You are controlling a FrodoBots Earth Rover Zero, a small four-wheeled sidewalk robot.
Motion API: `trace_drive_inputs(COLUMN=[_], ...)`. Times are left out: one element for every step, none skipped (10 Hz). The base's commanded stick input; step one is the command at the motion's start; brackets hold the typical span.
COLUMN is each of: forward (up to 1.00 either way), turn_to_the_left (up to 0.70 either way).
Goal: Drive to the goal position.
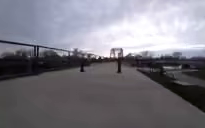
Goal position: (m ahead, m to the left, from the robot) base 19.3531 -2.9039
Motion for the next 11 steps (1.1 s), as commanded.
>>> trace_drive_inputs(forward=[1.0,1.0,1.0,1.0,1.0,1.0,1.0,1.0,1.0,1.0,1.0], turn_to_the_left=[0.0,0.0,0.0,0.0,0.0,-0.01,-0.08,-0.36,-0.35,-0.13,0.0])
